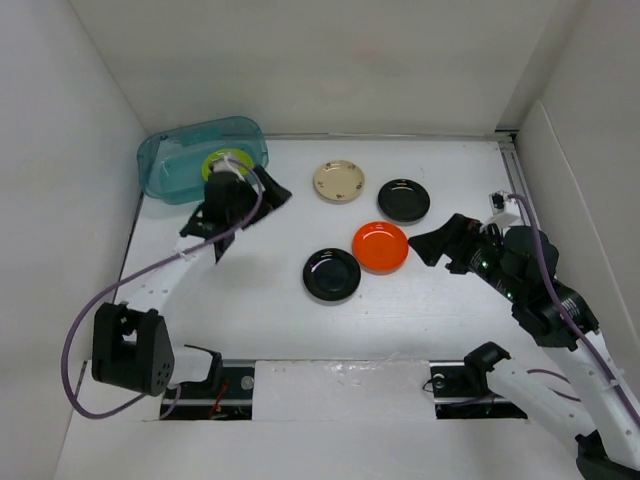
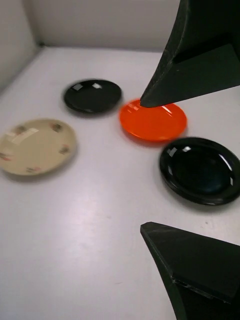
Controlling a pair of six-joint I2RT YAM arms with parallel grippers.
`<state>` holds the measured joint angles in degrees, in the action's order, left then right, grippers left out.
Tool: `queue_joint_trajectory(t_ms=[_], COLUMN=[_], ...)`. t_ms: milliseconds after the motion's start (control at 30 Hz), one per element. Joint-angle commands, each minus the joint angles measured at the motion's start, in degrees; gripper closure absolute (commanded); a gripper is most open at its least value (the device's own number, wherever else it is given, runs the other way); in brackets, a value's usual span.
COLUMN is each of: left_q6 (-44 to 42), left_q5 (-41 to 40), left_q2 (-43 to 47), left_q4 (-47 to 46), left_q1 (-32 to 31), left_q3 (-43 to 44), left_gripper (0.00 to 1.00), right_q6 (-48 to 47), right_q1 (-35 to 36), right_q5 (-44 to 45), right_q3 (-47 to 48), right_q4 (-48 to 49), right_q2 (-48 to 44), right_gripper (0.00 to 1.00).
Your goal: Place the plates into the plastic bin on the countertop
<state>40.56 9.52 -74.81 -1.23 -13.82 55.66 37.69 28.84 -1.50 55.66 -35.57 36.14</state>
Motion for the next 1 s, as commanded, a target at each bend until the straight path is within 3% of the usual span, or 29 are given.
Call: queue_joint_trajectory(t_ms=[0, 167, 333, 400, 467, 600, 633, 667, 867, 933, 967], left_q6=[1.28, 2.95, 1.02, 1.02, 0.49, 0.49, 0.49, 0.49, -1.0, -3.37, -3.9], left_q5=[2.61, 5.86, 10.16, 12.71, 13.59, 16.14, 16.15, 16.15, 16.15, 14.92, 12.3], left_q2=[-0.79, -0.78, -6.39, -10.52, -13.42, -19.66, -20.2, -20.2, -20.82, -20.82, -19.43], left_q4=[-10.58, -19.85, -22.92, -25.82, -27.4, -29.61, -29.61, -29.61, -28.22, -22.28, -19.8], left_q1=[-4.79, -7.62, -7.62, -8.14, -8.15, -8.15, -8.15, -8.15, -8.68, -8.68, -8.68], left_q3=[-13.09, -27.95, -29.82, -30.87, -30.87, -30.87, -30.87, -30.87, -29.74, -27.9, -26.93], left_gripper=[0.0, 0.0, 0.09, 0.19, 0.22, 0.42, 0.56, 0.61, 0.87, 1.0, 1.0], right_q6=[-1.39, -1.39, -1.39, -1.39, -1.39, -1.39, -1.39, -1.39, -1.39, -1.39, -1.39], right_q1=[-0.36, -0.36, -0.36, -0.36, -0.36, -0.36, -0.36, -0.89, -0.89, -0.89, -0.89], right_q5=[-0.6, -2.63, -2.11, -1.32, -1.32, -0.7, -0.7, -0.7, -0.7, -1.22, -1.23], right_q3=[0.77, 0.24, 0.24, 0.24, 0.24, 0.24, 0.24, 0.76, 0.77, 0.77, 0.77], right_q4=[3.92, 5.43, 4.29, 4.28, 3.76, 3.23, 3.23, 2.71, 2.7, 2.7, 2.7], right_q2=[1.04, 0.51, 0.51, 0.51, -0.01, -0.02, -0.02, -0.02, -0.02, -0.02, -0.02], right_gripper=[0.01, 0.01, 0.01, 0.01, 0.01, 0.01, 0.01, 0.01, 0.01, 0.01, 0.01])
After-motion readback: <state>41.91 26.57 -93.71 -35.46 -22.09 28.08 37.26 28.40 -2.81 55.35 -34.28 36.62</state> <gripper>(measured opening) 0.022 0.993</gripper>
